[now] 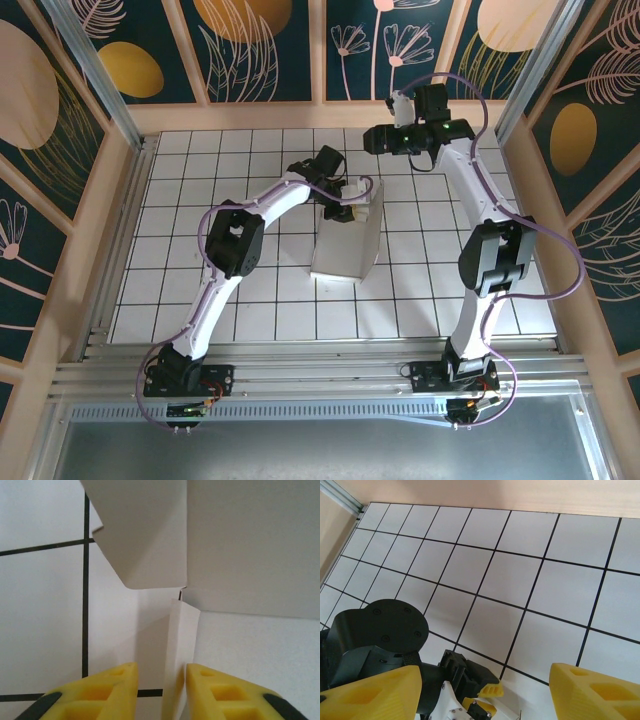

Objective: Fold the paper box

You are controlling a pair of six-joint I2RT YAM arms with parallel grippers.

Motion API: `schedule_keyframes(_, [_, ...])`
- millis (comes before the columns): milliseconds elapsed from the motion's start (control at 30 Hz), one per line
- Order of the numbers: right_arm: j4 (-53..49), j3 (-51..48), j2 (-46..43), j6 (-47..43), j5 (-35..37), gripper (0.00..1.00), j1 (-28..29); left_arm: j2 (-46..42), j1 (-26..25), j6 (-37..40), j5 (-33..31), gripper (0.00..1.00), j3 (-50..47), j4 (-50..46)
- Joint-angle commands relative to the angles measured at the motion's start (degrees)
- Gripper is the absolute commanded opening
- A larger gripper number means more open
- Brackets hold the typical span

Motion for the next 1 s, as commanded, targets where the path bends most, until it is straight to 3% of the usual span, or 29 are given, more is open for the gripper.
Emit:
schedule_keyframes(0, [0.85,-0.15,-1.91,-0.3,0.3,0.69,0.01,2.34,0.16,2.35,-1.24,0.27,1.49,-3.65])
schedule_keyframes(200, [0.94,-0.27,-2.31,0.04,0.61,0.69,0.07,2.41,0.18,2.48,-2.43,0.05,1.58,-3.7])
schedule_keyframes(333, [1.34,-0.2,-3.53,0.59,0.91,0.68,0.43,0.74,0.14,-1.25,-3.52,0.0,-0.23,0.2])
schedule_keyframes(433, [1.93,0.34,-4.99,2.26,1.81,0.68,0.58,-1.73,0.22,-10.03,-10.02,0.0,-4.01,8.6])
schedule_keyframes(500, [2.31,0.64,-6.02,4.94,3.9,0.69,0.58,-2.97,0.49,-20.05,-19.31,0.0,-6.29,15.74])
schedule_keyframes(700, [1.07,1.49,-8.6,11.07,9.31,0.7,0.08,-2.12,2.07,-46.72,-38.49,0.04,-3.53,16.15])
schedule_keyframes(800, [0.65,0.53,-9.19,12.29,10.7,0.71,-0.04,-2.76,2.16,-57.65,-41.28,0.1,-4.52,13.51])
schedule_keyframes(967, [-0.52,-0.95,-8.9,13.16,11.55,0.71,-0.5,-7.75,2.16,-72.62,-39.46,0.19,-14.97,17.64])
